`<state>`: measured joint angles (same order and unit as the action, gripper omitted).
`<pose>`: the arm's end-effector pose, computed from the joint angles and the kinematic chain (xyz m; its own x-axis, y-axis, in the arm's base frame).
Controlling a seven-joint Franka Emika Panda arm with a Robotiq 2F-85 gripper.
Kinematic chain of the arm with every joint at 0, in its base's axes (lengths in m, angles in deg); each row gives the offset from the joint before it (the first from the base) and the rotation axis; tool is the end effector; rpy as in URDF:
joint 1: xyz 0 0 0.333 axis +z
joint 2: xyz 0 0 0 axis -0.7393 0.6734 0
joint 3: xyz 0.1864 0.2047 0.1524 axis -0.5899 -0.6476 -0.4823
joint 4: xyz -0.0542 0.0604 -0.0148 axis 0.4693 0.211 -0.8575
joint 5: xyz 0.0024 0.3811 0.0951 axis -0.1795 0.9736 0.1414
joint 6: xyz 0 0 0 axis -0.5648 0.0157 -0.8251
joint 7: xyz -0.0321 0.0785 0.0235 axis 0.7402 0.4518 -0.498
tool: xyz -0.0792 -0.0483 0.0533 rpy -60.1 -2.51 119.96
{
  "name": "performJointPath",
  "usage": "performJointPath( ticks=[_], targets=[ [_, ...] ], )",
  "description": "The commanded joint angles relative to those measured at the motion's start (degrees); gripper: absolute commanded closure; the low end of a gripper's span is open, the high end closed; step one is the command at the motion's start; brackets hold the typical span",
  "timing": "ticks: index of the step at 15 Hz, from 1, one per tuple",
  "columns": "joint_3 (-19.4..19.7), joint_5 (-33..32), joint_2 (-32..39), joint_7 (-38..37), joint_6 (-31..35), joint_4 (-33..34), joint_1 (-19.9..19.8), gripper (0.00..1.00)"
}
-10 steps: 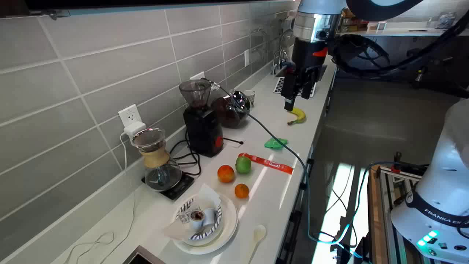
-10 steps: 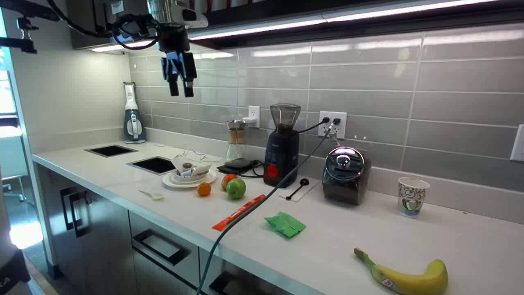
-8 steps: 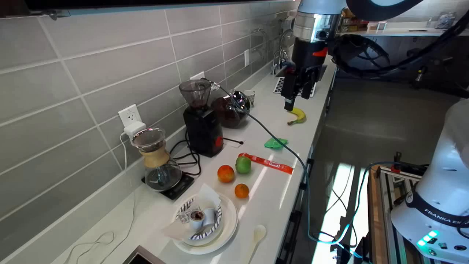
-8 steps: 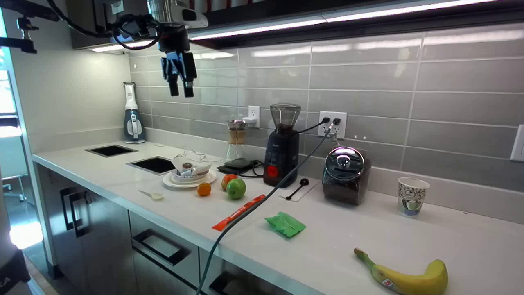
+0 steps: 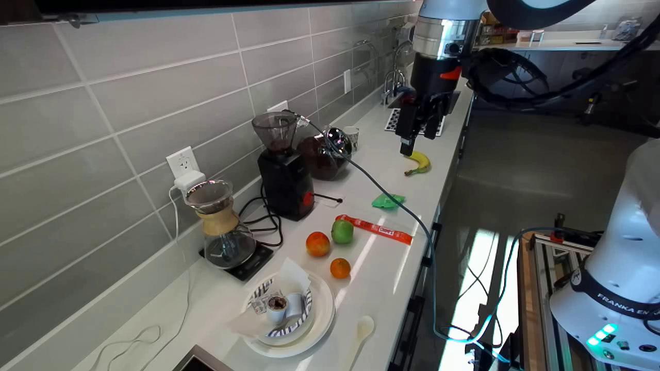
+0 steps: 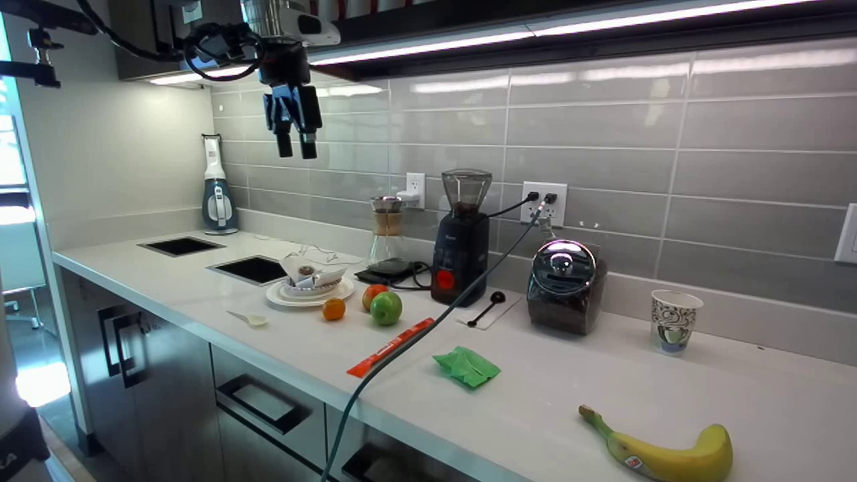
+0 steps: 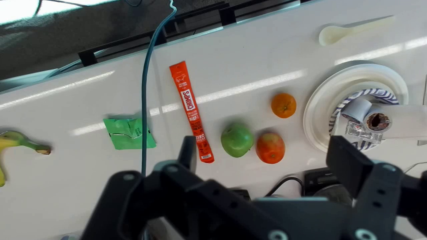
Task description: Remove the silver lid from the glass container.
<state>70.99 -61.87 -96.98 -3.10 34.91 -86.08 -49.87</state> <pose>0.3745 0.0403 0.5284 0.9588 -0.2516 0.1318 -0.2544 -0.9671 0.0044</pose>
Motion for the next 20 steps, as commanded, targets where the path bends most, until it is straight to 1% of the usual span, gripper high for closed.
performJointPath(
  ticks=[1,9,11,12,14,15,20],
  targets=[
    [0.3,-0.2,0.0,-0.1,-0.1,0.1,0.3,0.00],
    [0.2,-0.2,0.0,-0.1,-0.1,0.1,0.3,0.00],
    [-1.0,-1.4,2.7,-5.9,1.6,1.3,-2.2,0.00],
    [-0.8,-1.9,5.6,-8.9,1.7,2.9,-3.9,0.00],
    [-0.2,-1.6,8.4,-12.3,2.4,4.4,-5.2,0.00],
    [0.0,-1.5,9.7,-13.5,2.6,5.2,-5.7,0.00],
    [1.3,-1.9,15.7,-13.8,5.8,9.6,-6.0,0.00]
  ],
)
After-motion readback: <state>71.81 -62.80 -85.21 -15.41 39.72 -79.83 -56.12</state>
